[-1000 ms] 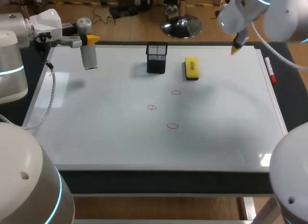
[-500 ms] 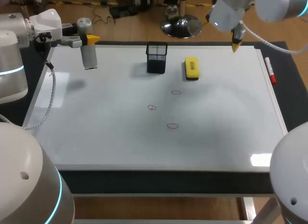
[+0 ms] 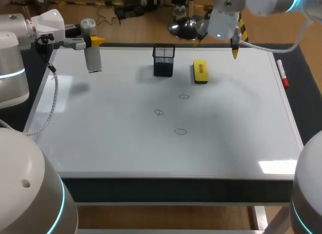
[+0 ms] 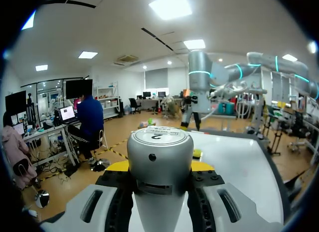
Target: Pick up the inspection probe, press it on each red-marked spot on the whiteboard one by one, put down the probe, pick up the eraser, and wipe off all the red marks.
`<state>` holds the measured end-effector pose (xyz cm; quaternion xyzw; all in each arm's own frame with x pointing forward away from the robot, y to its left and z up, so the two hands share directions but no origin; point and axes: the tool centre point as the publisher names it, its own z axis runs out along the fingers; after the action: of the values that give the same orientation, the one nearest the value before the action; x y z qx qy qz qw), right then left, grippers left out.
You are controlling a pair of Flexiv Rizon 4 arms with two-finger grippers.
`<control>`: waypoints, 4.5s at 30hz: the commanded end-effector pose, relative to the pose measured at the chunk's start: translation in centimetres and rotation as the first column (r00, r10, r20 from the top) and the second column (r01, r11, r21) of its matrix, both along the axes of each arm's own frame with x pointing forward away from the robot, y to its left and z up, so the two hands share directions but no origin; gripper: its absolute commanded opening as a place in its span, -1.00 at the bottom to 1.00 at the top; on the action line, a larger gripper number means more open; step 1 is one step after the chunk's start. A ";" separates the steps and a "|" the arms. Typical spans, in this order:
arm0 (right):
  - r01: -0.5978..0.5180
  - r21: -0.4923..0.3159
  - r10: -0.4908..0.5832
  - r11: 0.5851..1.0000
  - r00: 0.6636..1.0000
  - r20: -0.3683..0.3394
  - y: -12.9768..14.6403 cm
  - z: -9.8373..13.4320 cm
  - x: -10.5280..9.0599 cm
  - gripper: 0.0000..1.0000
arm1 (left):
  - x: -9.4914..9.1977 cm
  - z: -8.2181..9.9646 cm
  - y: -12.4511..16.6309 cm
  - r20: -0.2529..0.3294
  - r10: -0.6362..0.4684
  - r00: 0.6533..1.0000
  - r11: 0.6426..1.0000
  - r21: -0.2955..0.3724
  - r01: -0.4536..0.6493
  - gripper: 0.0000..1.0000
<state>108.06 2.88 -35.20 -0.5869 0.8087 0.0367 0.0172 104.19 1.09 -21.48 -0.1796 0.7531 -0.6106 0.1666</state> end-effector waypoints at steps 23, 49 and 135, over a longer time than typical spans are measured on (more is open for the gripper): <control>-0.234 -0.079 0.232 0.969 0.972 -0.033 2.5 -6.6 0.1 1.00 | 0.0 0.1 0.0 0.001 0.001 1.000 1.000 0.000 -0.001 -1.00; -0.255 -0.069 0.254 0.965 0.967 -0.015 3.3 -7.8 -0.2 -0.29 | 0.0 0.1 0.0 0.001 0.001 1.000 1.000 0.000 -0.001 -1.00; 0.474 -0.025 -0.474 0.880 0.880 -0.002 -15.8 -3.6 -8.9 -1.00 | -3.6 1.1 -4.4 0.043 -0.062 0.997 0.998 0.015 0.062 -1.00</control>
<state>99.17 -12.87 -38.85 -0.3706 0.9283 0.0253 0.0157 101.93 -2.30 -20.62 -0.1370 0.7569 -0.6200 0.1546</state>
